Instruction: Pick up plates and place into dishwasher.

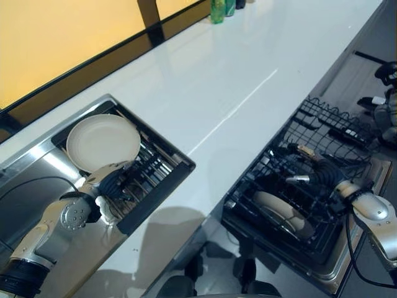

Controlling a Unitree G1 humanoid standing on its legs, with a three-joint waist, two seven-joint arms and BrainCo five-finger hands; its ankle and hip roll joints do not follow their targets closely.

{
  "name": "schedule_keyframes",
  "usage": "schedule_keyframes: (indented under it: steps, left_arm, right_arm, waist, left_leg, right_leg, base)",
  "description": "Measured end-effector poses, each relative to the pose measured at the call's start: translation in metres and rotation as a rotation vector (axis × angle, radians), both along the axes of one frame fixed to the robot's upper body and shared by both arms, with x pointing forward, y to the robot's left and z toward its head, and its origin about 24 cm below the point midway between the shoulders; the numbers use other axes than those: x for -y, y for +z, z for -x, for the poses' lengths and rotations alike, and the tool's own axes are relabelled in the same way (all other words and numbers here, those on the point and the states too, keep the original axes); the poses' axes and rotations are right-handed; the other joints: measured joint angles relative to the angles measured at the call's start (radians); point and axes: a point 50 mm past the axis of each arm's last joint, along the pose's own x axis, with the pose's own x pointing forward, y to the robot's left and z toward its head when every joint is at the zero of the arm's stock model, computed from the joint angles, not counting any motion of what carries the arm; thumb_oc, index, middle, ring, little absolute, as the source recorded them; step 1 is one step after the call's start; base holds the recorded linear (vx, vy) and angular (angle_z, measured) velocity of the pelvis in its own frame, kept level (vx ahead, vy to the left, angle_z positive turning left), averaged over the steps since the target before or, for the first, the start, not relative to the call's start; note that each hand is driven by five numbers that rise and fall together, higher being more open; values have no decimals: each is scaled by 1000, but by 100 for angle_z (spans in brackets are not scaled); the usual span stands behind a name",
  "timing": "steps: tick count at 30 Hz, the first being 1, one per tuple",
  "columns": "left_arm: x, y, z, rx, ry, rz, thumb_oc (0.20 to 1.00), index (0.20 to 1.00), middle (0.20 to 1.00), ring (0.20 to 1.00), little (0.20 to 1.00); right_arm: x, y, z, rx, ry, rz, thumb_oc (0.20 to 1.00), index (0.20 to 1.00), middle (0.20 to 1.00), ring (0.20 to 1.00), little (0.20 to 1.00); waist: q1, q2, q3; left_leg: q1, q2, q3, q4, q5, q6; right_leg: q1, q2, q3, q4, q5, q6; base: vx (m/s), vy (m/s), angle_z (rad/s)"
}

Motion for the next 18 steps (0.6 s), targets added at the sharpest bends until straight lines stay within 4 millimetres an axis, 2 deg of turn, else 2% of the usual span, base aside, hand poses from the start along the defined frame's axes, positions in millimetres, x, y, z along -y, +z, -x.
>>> schedule_keyframes:
  steps: [4,6,9,12,18]
  left_arm:
    - [15,29,9,96,-108,188,1000,1000,1000,1000,1000]
    - [26,31,17,65,-176,344,1000,1000,1000,1000,1000]
    - [36,26,25,-9,-241,487,1000,1000,1000,1000,1000]
    - [34,24,26,-2,-220,520,1000,1000,1000,1000,1000]
    - [1,27,30,174,-13,391,1000,1000,1000,1000,1000]
  right_arm:
    - [8,-5,8,-18,-33,-13,1000,1000,1000,1000,1000]
    - [9,-8,12,-26,-43,-31,1000,1000,1000,1000,1000]
    - [7,-9,15,-29,-35,-35,1000,1000,1000,1000,1000]
    - [8,-12,17,-48,-30,-34,1000,1000,1000,1000,1000]
    - [11,-21,26,-98,-39,-31,1000,1000,1000,1000,1000]
  waist:
    - [16,-2,-2]
    - [18,-3,-5]
    - [18,-2,-11]
    - [18,-2,-33]
    - [15,0,-85]
  left_leg:
    - [8,-2,-10,2,0,0]
    - [15,-3,-14,1,0,0]
    - [16,-3,-16,3,0,0]
    - [22,-3,-16,1,0,0]
    - [39,-1,-16,-2,-1,-1]
  right_leg:
    - [13,-1,-9,0,-2,0]
    - [23,-2,-10,0,-5,1]
    - [27,-2,-10,0,-6,1]
    - [32,-2,-10,0,-6,1]
    - [48,-1,-10,0,-9,1]
  base:
    - [41,-14,7]
    - [35,-7,8]
    - [48,2,3]
    - [80,12,-1]
    - [46,13,0]
